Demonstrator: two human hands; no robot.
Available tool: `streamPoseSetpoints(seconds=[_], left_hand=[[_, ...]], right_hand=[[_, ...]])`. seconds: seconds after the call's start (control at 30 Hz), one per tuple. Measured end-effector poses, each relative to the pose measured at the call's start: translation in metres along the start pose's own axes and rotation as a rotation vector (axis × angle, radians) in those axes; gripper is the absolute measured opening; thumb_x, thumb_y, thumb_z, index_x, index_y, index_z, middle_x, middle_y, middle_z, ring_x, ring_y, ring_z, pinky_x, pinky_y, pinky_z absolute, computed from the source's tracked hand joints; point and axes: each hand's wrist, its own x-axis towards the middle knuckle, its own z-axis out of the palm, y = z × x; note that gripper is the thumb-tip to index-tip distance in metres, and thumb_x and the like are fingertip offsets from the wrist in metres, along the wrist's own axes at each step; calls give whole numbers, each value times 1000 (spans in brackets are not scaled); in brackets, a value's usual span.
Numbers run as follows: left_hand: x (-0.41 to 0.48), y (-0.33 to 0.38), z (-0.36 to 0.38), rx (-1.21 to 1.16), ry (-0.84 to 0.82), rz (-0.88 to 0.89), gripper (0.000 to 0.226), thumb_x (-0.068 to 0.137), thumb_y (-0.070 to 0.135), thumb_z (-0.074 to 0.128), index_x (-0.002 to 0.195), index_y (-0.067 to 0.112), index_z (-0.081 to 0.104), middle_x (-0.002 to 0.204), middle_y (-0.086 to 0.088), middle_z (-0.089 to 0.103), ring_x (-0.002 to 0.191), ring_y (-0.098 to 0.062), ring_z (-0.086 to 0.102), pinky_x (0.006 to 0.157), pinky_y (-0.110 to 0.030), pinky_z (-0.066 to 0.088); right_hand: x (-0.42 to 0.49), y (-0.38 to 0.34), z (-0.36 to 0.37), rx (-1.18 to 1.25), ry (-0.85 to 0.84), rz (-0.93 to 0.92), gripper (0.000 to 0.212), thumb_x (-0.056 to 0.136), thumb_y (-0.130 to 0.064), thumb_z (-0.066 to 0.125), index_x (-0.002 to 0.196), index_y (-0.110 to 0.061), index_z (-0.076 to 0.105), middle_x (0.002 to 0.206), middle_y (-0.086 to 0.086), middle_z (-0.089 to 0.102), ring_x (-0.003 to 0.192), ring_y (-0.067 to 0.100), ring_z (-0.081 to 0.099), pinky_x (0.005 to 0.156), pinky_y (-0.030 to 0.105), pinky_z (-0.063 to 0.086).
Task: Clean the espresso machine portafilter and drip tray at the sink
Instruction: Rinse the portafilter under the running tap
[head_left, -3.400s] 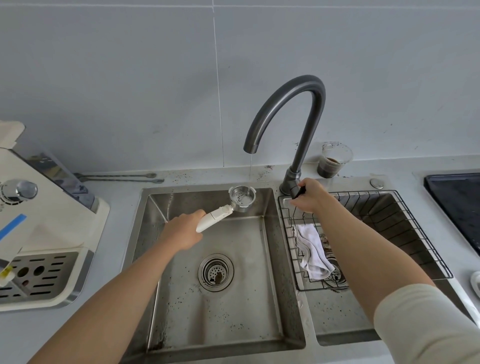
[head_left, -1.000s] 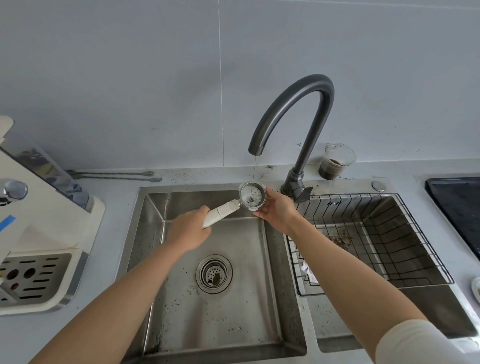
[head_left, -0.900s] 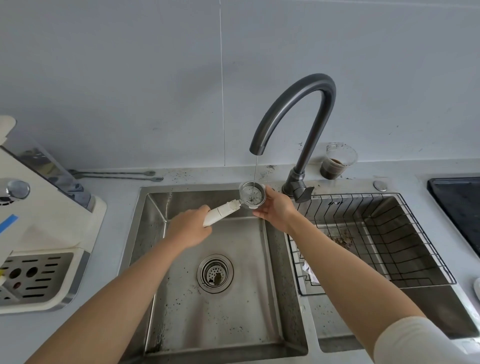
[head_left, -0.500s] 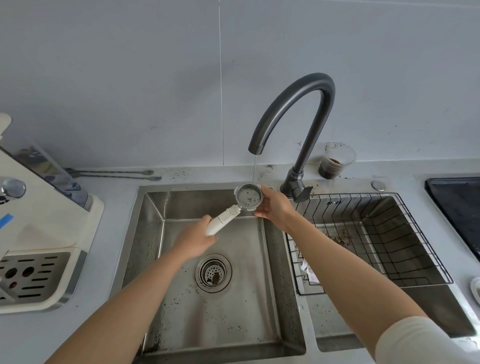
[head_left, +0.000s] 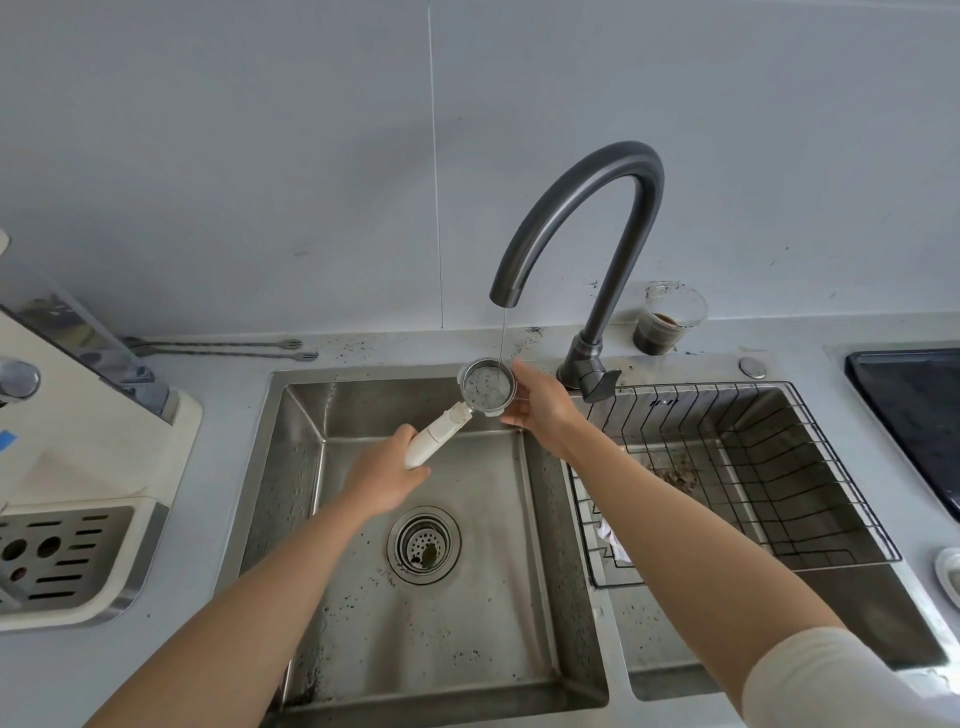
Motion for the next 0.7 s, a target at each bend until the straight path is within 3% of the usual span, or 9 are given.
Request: streamPoseSetpoints(seconds=[0.13,0.3,0.4,0.5,0.7], left_hand=[[-1,1,-1,7,8,11,27,87,22,59,107,9,45,87,-4,55,73,-24,54,64,-32,43],[3,10,-15,125,-37,62,26,85,24,61,97,13,40,89,-2,52,76,-23,51,59,-28,37],[5,11,-26,210,-81,61,28,85,23,59,94,18,33,92,-4,56,75,-23,51,64,-28,39],[5,8,-36,280,-77,50,24,86,21,55,104,14,41,91,-6,57,75,-25,52,64,-29,40],[7,1,-48,395,8,80,30,87,20,54,114,14,43,103,-8,65,77,-25,56,64,-29,40]], right_hand=[[-2,5,-7,77,-52,-24,29,97,-26,37,93,-14,63,92,9,61,80,22,59,81,34,47],[-3,5,-9,207,-41,-33,30,99,-22,35,88,-15,62,88,6,62,79,20,59,69,30,49],[-2,4,-8,213,-61,-18,29,99,-21,35,90,-15,62,90,6,62,82,21,60,71,30,50],[1,4,-8,155,-69,-7,31,100,-20,31,94,-14,61,91,5,62,84,19,59,80,31,48],[3,-3,-8,51,-98,5,31,101,-13,28,109,-6,57,89,6,61,80,18,58,79,28,47]])
